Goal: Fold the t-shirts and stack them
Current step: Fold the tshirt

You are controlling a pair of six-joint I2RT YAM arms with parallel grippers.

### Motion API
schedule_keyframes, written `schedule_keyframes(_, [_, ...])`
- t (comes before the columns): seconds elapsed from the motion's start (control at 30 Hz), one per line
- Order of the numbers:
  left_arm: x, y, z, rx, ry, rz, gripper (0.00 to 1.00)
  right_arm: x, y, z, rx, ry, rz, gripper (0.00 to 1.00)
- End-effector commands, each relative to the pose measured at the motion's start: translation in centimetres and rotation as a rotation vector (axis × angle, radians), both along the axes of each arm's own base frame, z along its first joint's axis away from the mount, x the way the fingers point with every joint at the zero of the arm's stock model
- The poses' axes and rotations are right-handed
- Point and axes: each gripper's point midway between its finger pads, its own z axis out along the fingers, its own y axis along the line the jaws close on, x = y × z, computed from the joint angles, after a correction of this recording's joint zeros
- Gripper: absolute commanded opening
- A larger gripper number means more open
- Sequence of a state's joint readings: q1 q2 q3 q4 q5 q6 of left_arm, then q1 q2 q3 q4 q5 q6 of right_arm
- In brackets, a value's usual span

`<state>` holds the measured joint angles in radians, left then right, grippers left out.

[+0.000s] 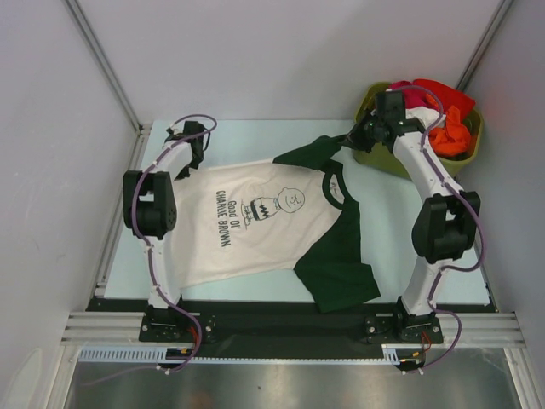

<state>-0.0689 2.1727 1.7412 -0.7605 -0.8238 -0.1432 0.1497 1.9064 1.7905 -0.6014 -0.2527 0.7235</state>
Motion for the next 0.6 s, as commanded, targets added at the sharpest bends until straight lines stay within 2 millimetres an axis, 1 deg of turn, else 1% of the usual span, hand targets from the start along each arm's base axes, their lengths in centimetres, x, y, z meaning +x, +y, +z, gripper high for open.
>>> schedule_keyframes(0.0, [-2.5, 0.2, 2.7, -0.027, -0.027, 0.061, 0.0, -3.4, 0.1, 2.8, 0.042, -0.005, -0.009, 0.0])
schedule_keyframes(0.07, [-3.2, 0.1, 2.9, -0.04, -0.021, 0.077, 0.0, -4.6, 0.1, 2.3, 0.053, 0.021, -0.01, 0.0])
schedule_keyframes(0.1, [-3.4, -0.1, 2.8, -0.055, -0.019, 0.079, 0.0, -5.3, 0.3, 3.0, 0.061, 0.012, -0.004, 0.0])
schedule_keyframes(0.13, [-3.6, -0.3, 2.7, -0.066, -0.013, 0.082, 0.0, -6.1, 0.3, 2.1, 0.059, 0.035, -0.005, 0.0])
schedule_keyframes(0.17, [-3.9, -0.5, 2.6, -0.083, -0.012, 0.085, 0.0, -6.6, 0.3, 1.9, 0.059, 0.044, -0.006, 0.0])
schedule_keyframes(0.2, [-4.4, -0.7, 2.1, -0.095, 0.002, 0.088, 0.0, -7.3, 0.2, 2.1, 0.06, 0.04, -0.008, 0.0])
schedule_keyframes(0.23, [-4.9, -0.7, 1.9, -0.101, 0.011, 0.094, 0.0, -7.9, 0.0, 1.1, 0.054, 0.065, -0.011, 0.0])
schedule_keyframes(0.3, [-5.7, -0.9, 1.5, -0.116, 0.021, 0.105, 0.0, -8.6, -0.2, 0.6, 0.052, 0.077, -0.02, 0.0])
schedule_keyframes(0.33, [-6.0, -0.9, 1.4, -0.121, 0.029, 0.107, 0.0, -9.1, -0.3, 0.8, 0.055, 0.075, -0.02, 0.0])
schedule_keyframes(0.37, [-6.4, -0.9, 1.3, -0.12, 0.033, 0.115, 0.0, -9.7, -0.4, -0.1, 0.052, 0.096, -0.021, 0.0])
schedule_keyframes(0.43, [-7.4, -0.8, 0.9, -0.12, 0.049, 0.124, 0.0, -10.4, -0.3, -0.1, 0.058, 0.099, -0.019, 0.0])
schedule_keyframes(0.47, [-7.6, -0.9, 0.6, -0.125, 0.055, 0.125, 0.0, -10.9, -0.4, -0.9, 0.056, 0.114, -0.021, 0.0])
schedule_keyframes(0.57, [-8.4, -1.0, -0.3, -0.137, 0.081, 0.132, 0.0, -11.9, -0.6, -1.6, 0.059, 0.134, -0.028, 0.0])
